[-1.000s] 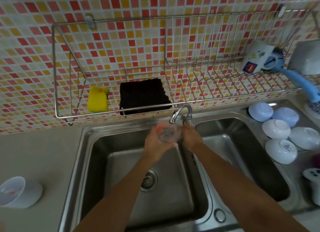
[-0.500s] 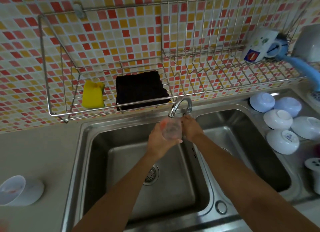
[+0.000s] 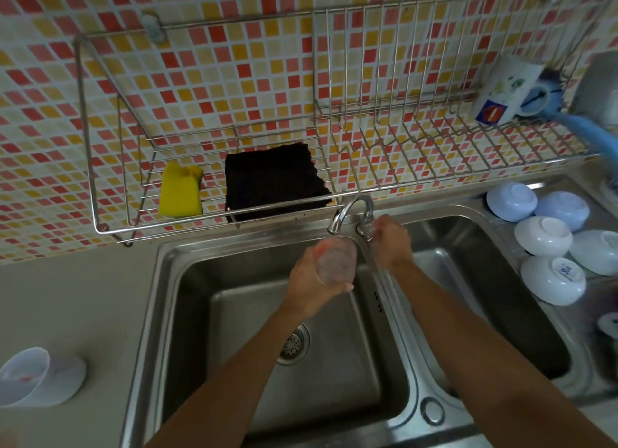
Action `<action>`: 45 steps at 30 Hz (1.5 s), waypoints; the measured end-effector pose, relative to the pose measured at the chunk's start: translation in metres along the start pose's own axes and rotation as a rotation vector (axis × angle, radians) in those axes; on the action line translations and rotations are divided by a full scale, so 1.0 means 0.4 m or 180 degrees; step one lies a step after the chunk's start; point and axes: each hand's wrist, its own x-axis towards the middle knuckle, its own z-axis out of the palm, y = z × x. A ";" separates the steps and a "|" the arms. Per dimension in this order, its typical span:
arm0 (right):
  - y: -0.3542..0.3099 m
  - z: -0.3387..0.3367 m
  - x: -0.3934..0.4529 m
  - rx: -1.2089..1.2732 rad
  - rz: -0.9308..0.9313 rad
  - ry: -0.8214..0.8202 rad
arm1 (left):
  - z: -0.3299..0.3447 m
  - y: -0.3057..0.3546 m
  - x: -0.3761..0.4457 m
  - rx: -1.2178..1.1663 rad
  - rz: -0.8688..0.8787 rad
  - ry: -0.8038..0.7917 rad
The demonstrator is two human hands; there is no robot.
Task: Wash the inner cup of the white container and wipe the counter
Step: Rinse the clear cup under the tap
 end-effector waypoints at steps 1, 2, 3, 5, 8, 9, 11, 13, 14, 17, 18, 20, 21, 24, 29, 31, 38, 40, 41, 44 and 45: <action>0.001 -0.006 -0.001 0.0211 0.0118 0.0084 | 0.000 -0.001 0.000 0.0018 0.0011 0.0049; -0.003 -0.010 -0.003 0.0372 0.0215 0.0160 | -0.001 -0.002 -0.001 0.0024 0.0008 0.0090; -0.010 -0.012 -0.004 0.0478 0.0307 0.0220 | -0.002 -0.007 -0.002 0.0024 -0.0010 0.0099; -0.025 -0.009 -0.005 0.0575 0.0414 0.0321 | -0.003 -0.022 -0.004 -0.0004 -0.0067 0.0095; -0.032 -0.003 -0.004 0.0660 0.0548 0.0337 | -0.010 -0.031 -0.012 -0.0020 -0.0185 0.0126; -0.032 -0.003 -0.005 0.0660 0.0587 0.0328 | -0.013 -0.030 -0.014 -0.0036 -0.0187 0.0112; -0.031 -0.007 -0.006 0.0643 0.0650 0.0291 | -0.018 -0.028 -0.020 -0.0105 -0.0186 0.0110; -0.027 -0.012 -0.014 0.0630 0.0679 0.0193 | -0.025 -0.023 -0.030 -0.0159 -0.0158 0.0133; -0.024 -0.014 -0.022 0.0634 0.0668 0.0165 | -0.029 -0.022 -0.035 -0.0173 -0.0154 0.0112; -0.006 -0.009 -0.066 0.0715 0.0554 0.0237 | -0.040 -0.028 -0.050 -0.0199 -0.0150 0.0150; 0.000 -0.005 -0.084 0.0695 0.0510 0.0282 | -0.044 -0.029 -0.056 -0.0207 -0.0138 0.0198; 0.006 -0.005 -0.119 0.0639 0.0514 0.0301 | -0.051 -0.033 -0.067 -0.0176 -0.0151 0.0229; 0.005 -0.009 -0.134 0.0612 0.0515 0.0298 | -0.054 -0.036 -0.074 -0.0148 -0.0159 0.0233; -0.003 -0.022 -0.166 0.0523 0.0466 0.0225 | -0.067 -0.040 -0.098 -0.0162 -0.0190 0.0299; -0.024 -0.037 -0.212 0.0366 0.0433 0.0007 | -0.089 -0.051 -0.151 -0.0093 -0.0233 0.0300; -0.030 -0.031 -0.233 0.0381 0.0423 -0.0042 | -0.099 -0.057 -0.171 0.0017 -0.0183 0.0317; -0.064 -0.009 -0.310 0.0737 0.0376 -0.0123 | -0.149 -0.071 -0.230 0.0036 -0.0407 0.0438; -0.078 -0.005 -0.332 0.0816 0.0328 -0.0094 | -0.165 -0.076 -0.245 0.0101 -0.0439 0.0406; -0.087 -0.005 -0.344 0.0829 0.0298 -0.0085 | -0.174 -0.080 -0.252 0.0117 -0.0463 0.0420; -0.104 0.005 -0.381 0.0742 0.0247 -0.0141 | -0.198 -0.104 -0.273 0.0165 -0.0575 0.0409; -0.106 0.013 -0.398 0.0699 0.0220 -0.0210 | -0.203 -0.113 -0.283 0.0224 -0.0601 0.0354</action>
